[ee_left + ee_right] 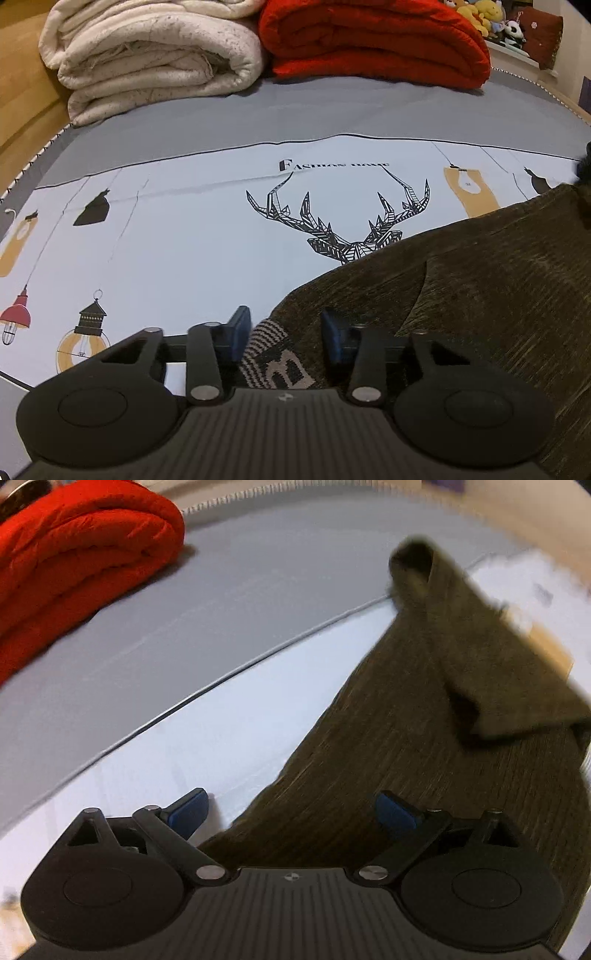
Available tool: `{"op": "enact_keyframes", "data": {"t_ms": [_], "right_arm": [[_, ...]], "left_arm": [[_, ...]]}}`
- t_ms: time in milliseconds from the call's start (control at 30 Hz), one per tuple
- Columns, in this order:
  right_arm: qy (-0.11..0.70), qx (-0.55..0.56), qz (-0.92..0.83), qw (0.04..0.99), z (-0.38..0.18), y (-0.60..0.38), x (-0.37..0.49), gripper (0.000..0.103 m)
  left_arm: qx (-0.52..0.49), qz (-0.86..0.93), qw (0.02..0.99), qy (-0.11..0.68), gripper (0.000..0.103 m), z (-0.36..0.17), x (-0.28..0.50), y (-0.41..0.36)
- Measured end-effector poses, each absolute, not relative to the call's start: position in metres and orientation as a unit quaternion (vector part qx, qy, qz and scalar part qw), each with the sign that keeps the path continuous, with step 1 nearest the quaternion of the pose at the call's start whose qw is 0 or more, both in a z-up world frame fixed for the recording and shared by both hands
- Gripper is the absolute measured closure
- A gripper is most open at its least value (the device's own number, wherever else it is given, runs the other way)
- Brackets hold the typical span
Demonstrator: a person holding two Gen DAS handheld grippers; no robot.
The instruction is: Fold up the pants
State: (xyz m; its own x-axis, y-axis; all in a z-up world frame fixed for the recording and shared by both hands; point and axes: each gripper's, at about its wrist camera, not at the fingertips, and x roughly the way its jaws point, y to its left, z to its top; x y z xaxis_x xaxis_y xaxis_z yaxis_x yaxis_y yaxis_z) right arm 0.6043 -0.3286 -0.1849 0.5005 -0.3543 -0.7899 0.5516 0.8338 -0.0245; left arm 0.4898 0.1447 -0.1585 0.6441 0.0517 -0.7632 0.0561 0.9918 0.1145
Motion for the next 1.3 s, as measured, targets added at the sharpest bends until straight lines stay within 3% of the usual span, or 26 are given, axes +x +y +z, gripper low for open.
{"op": "enact_keyframes", "data": {"t_ms": [33,67,100,333,533,733,800,833,867,1000,1033,1100,1300], "right_arm": [[0.416,0.107,-0.254,0.867,-0.183,-0.329,0.600,0.082],[0.416,0.118,-0.242,0.869,-0.181,-0.335,0.596,0.088],[0.414,0.137,-0.233,0.869,-0.178,-0.345,0.591,0.091],[0.355,0.227,-0.173,0.890,-0.105,-0.381,0.529,0.092],[0.292,0.269,-0.096,0.913,-0.035,-0.411,0.405,0.092],[0.286,0.268,-0.089,0.916,-0.043,-0.426,0.253,0.092],[0.312,0.249,-0.107,0.911,-0.065,-0.422,0.221,0.092],[0.323,0.241,-0.118,0.907,-0.076,-0.418,0.214,0.092],[0.337,0.233,-0.133,0.902,-0.089,-0.418,0.210,0.092],[0.352,0.231,-0.160,0.893,-0.127,-0.415,0.206,0.091],[0.360,0.211,-0.157,0.895,-0.133,-0.414,0.203,0.091],[0.378,0.180,-0.144,0.897,-0.139,-0.414,0.204,0.089],[0.381,0.254,-0.156,0.875,-0.152,-0.427,0.209,0.083]], "left_arm": [[0.063,-0.001,0.905,0.421,0.070,-0.157,0.489,0.145],[0.060,0.001,0.907,0.418,0.084,-0.155,0.489,0.146],[0.061,0.007,0.908,0.414,0.084,-0.153,0.488,0.147],[0.039,0.003,0.923,0.383,0.087,-0.117,0.463,0.146],[0.037,0.003,0.936,0.350,0.088,-0.069,0.405,0.141],[0.021,-0.016,0.935,0.354,0.089,-0.067,0.308,0.140],[0.003,-0.025,0.927,0.375,0.084,-0.081,0.278,0.142],[-0.009,-0.024,0.922,0.386,0.077,-0.088,0.266,0.145],[-0.032,-0.022,0.916,0.399,0.057,-0.096,0.256,0.149],[-0.090,0.004,0.896,0.436,0.032,-0.114,0.236,0.159],[-0.091,0.012,0.895,0.436,0.021,-0.116,0.234,0.159],[-0.087,0.026,0.899,0.429,0.018,-0.117,0.233,0.158],[-0.188,0.024,0.882,0.431,0.018,-0.112,0.247,0.165]]}}
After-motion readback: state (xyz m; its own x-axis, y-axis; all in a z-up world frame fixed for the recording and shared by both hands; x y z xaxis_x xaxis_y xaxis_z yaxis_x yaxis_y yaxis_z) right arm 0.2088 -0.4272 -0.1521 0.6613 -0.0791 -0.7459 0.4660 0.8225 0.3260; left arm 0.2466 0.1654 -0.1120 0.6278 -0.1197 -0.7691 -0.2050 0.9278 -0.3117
